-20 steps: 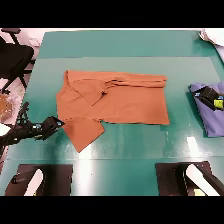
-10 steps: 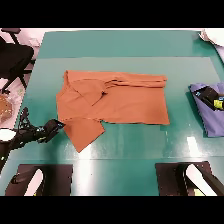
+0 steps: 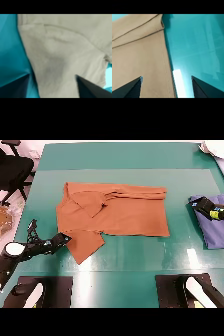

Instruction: Fold the shirts.

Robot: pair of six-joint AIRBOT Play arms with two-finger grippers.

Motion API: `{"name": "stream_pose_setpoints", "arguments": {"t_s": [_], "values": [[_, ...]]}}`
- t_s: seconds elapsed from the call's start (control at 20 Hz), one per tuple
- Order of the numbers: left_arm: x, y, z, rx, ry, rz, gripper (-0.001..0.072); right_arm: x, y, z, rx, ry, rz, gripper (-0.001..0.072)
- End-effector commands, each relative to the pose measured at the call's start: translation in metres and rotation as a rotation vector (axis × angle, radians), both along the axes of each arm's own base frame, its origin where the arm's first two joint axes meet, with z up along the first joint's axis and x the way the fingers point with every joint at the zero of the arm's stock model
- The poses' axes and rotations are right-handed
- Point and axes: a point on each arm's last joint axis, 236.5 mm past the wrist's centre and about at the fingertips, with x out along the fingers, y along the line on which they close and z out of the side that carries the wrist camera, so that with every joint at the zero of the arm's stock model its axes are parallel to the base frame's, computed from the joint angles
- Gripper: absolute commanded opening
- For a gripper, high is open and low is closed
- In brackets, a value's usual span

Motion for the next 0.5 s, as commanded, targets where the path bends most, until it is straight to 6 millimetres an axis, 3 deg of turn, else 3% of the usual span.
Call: {"name": "stream_pose_setpoints", "arguments": {"t_s": [0.0, 0.25, 0.45], "values": [[0.007, 0.007, -0.006, 0.023, -0.029, 0.047, 0.0696, 0.0, 0.001, 0.0, -0.002, -0.002, 0.003, 0.0678], [0.016, 0.01, -0.002, 0.012, -0.062, 0.079, 0.0694, 0.001, 0.001, 0.0, -0.002, -0.003, 0.002, 0.0678], [0.016, 0.01, -0.003, 0.016, -0.064, 0.076, 0.0629, 0.0, 0.001, 0.0, -0.002, -0.002, 0.003, 0.0678]]}}
